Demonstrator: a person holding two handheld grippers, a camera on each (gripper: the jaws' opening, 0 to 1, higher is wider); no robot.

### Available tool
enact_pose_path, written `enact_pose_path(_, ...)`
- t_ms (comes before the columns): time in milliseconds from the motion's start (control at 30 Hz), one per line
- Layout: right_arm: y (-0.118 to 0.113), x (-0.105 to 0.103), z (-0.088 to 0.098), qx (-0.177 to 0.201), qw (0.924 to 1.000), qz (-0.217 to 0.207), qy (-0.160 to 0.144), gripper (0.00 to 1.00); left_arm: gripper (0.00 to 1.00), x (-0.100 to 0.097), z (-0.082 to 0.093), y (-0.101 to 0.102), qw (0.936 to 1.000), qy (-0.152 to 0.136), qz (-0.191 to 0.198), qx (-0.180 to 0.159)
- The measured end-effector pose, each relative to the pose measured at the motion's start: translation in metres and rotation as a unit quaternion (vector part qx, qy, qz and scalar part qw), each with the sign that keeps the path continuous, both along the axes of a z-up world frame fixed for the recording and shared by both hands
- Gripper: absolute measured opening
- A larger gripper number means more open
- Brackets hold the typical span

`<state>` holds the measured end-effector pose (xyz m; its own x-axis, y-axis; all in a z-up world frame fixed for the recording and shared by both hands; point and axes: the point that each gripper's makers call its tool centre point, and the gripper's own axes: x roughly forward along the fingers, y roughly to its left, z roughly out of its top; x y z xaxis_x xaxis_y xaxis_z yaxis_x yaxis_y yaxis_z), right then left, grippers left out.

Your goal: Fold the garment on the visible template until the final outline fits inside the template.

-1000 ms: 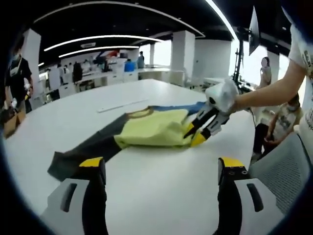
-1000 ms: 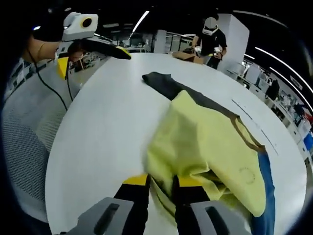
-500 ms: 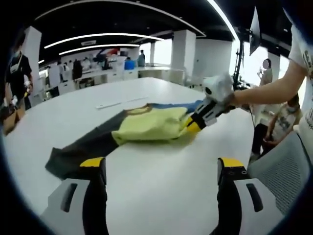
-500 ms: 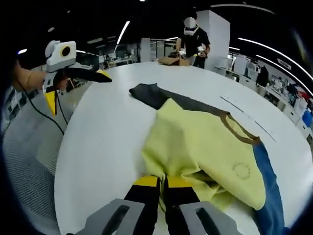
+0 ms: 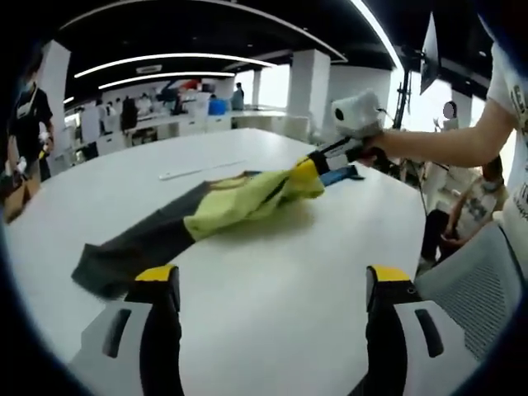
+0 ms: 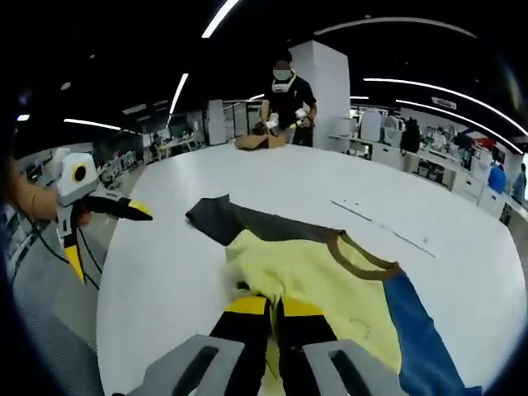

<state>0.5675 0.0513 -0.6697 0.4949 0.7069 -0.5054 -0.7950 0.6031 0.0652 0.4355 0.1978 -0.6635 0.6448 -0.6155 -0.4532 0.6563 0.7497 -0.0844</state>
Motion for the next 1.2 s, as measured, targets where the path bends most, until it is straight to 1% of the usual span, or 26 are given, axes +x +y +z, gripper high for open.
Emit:
enact_pose_path(33,-0.001,0.007,0.0,0.006,0.9999,-0.01,0.001,0.0,0.9,0.001,0.0,0.0,1.0,0.001,0.001,-0.001)
enact_pose_path(167,-0.005,0.027,0.0,0.029,0.9978,-0.054,0.024,0.0,0.89,0.001,-0.001,0.0,1.0,0.003,0.001,-0.002)
enact_pose_path(267,-0.006,0.039,-0.001,0.031,0.9968,-0.067,0.032,0.0,0.89,0.004,-0.001,0.0,1.0,0.005,0.004,-0.006)
enact_pose_path(333,-0.007,0.047,-0.005,0.024,0.9961,-0.076,0.039,0.0,0.89,0.006,-0.002,0.0,0.9999,0.007,0.006,-0.009)
enact_pose_path(400,-0.008,0.053,-0.007,0.018,0.9959,-0.079,0.04,0.0,0.89,0.007,-0.003,-0.001,0.9999,0.008,0.006,-0.01)
enact_pose_path(500,-0.01,0.064,-0.015,0.012,0.9944,-0.092,0.05,0.0,0.88,0.01,-0.005,-0.001,0.9999,0.011,0.006,-0.012)
enact_pose_path(767,-0.015,0.078,-0.037,-0.011,0.9911,-0.112,0.071,0.0,0.87,0.012,-0.01,0.001,0.9997,0.019,0.01,-0.013)
enact_pose_path(833,-0.018,0.081,-0.043,-0.014,0.9885,-0.125,0.083,0.0,0.85,0.013,-0.012,0.002,0.9996,0.022,0.013,-0.014)
enact_pose_path(900,-0.019,0.084,-0.049,-0.018,0.9874,-0.129,0.09,0.0,0.84,0.013,-0.013,0.003,0.9994,0.023,0.016,-0.018)
enact_pose_path(1067,-0.023,0.085,-0.063,-0.028,0.982,-0.15,0.111,0.0,0.82,0.014,-0.017,0.003,0.9992,0.028,0.018,-0.021)
enact_pose_path(1100,-0.027,0.085,-0.07,-0.039,0.9782,-0.166,0.118,0.0,0.82,0.014,-0.017,0.002,0.9992,0.029,0.017,-0.021)
enact_pose_path(1200,-0.024,0.085,-0.072,-0.037,0.9774,-0.169,0.121,0.0,0.8,0.015,-0.017,0.003,0.9992,0.029,0.017,-0.022)
